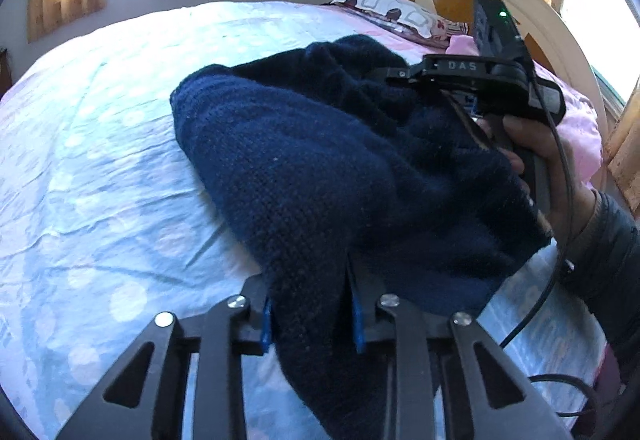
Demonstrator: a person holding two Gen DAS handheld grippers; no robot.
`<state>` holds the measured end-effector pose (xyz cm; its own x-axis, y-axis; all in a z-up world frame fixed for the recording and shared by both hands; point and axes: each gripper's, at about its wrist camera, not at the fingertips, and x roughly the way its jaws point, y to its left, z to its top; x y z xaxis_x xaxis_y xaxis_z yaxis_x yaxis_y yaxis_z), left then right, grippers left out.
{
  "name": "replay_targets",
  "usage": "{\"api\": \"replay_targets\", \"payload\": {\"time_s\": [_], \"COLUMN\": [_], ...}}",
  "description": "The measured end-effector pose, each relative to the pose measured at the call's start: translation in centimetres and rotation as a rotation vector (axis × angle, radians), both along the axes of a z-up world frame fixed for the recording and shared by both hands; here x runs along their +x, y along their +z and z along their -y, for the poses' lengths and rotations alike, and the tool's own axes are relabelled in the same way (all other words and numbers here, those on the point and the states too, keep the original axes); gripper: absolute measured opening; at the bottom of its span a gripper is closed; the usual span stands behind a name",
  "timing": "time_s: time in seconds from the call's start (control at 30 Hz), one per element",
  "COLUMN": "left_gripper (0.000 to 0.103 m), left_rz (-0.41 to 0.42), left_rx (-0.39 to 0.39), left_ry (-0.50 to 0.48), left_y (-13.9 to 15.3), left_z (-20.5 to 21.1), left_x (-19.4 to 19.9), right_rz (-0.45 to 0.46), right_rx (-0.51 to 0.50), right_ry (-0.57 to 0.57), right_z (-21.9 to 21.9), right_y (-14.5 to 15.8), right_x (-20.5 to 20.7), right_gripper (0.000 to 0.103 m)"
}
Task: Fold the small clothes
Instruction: 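Hold the bundle with the left gripper while the right gripper folds the striped edge over it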
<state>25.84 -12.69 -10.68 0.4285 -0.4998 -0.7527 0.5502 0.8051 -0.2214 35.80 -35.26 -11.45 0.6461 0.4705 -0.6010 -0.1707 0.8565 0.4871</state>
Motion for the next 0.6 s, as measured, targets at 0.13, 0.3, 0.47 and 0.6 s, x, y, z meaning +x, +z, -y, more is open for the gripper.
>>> {"api": "replay_targets", "payload": {"time_s": [0.13,0.3,0.47,0.6], "left_gripper": [0.028,0.028,0.027,0.027], "left_rz": [0.004,0.041,0.063,0.075], "left_rx": [-0.023,-0.019,-0.012,-0.001], "left_ry": [0.006,0.034,0.08,0.114], "left_y": [1.2,2.8,4.0,4.2], "left_z": [-1.5,-4.1,-7.4,-9.9], "left_x": [-0.9,-2.8,-4.2,-5.1], "right_rz": [0.002,0.006,0.007,0.015], "right_rx": [0.026,0.064,0.098,0.096], "right_ry": [0.017,0.05,0.092,0.14], "right_z": [-1.4,-3.8,-7.0,-10.7], "right_y": [0.9,1.3,1.5,2.0], "right_x": [-0.6,-1.4,-1.9,-2.0], "right_gripper": [0.031,0.031,0.031,0.031]}}
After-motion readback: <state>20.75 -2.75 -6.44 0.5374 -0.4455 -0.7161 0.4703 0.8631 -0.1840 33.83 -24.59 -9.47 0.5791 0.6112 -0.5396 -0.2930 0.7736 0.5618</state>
